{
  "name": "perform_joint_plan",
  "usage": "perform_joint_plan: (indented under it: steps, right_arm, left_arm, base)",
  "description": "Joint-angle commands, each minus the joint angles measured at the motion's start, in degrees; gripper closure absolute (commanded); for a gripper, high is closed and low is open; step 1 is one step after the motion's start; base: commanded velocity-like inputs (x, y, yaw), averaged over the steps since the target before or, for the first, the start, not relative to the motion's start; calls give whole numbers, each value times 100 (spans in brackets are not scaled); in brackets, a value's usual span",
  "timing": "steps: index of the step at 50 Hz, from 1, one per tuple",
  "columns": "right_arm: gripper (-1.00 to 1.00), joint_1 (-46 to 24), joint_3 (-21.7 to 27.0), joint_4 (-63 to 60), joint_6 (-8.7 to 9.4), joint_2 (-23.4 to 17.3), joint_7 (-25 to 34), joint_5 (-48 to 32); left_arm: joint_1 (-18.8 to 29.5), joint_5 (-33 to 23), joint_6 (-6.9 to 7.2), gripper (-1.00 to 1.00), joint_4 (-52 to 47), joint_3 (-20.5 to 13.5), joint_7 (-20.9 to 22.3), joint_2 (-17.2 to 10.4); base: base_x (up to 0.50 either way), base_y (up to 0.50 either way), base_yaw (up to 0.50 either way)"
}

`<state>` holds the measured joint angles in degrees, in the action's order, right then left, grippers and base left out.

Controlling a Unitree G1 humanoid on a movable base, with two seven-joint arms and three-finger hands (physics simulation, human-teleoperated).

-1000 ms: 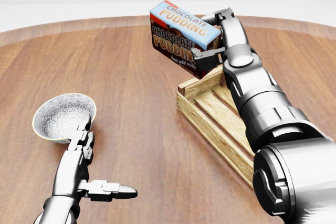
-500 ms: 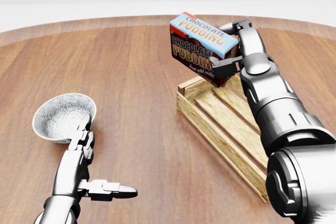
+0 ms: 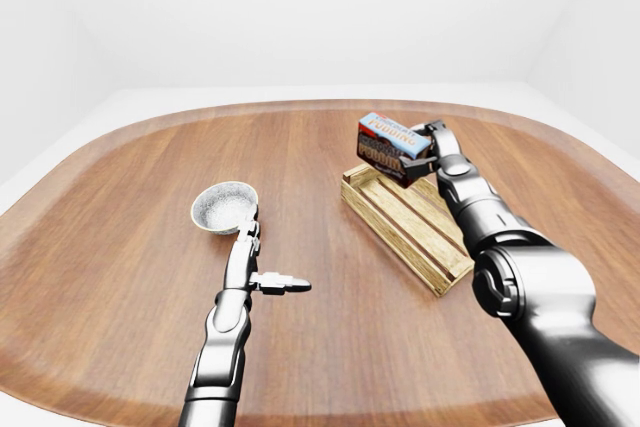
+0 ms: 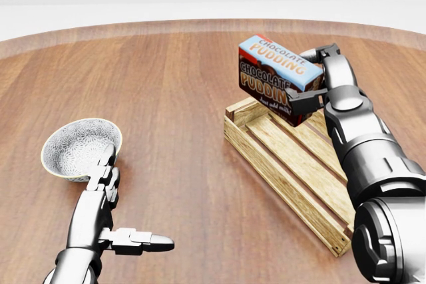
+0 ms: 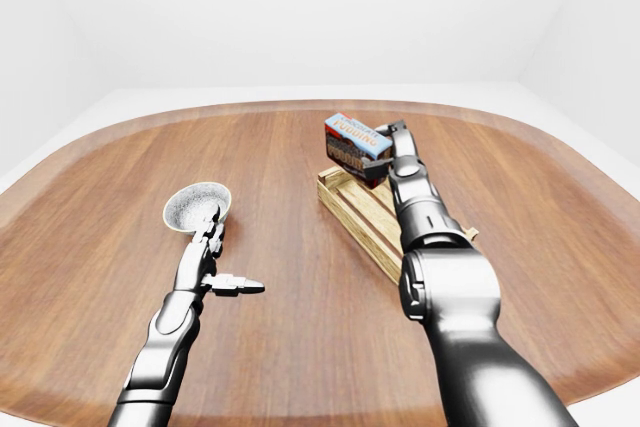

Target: Pick up the chocolate pudding and put it in the tray.

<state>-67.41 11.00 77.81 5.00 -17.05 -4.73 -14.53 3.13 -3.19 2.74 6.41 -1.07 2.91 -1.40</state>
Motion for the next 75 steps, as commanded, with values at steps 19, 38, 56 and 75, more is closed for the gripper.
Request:
perform_joint_plan:
  steps: [19, 38, 56, 75]
  right_arm:
    - [100, 558, 135, -36, 0, -166, -292, 12]
    - [100, 748, 189, -25, 0, -194, -308, 85]
    - [100, 973, 244, -13, 0, -217, -334, 155]
    - [100, 1114, 264, -8, 0, -335, -324, 139]
  left_arm:
    - [22, 19, -30, -100, 60, -24, -13, -4]
    - [7, 20, 0, -100, 15, -21, -11, -3]
    - [-4, 7, 15, -100, -14, -12, -10, 1]
    - [3, 4, -5, -100, 25, -14, -15, 2]
  base:
    - [0, 0, 0]
    - [0, 0, 0]
    - [0, 0, 0]
    - [0, 0, 0]
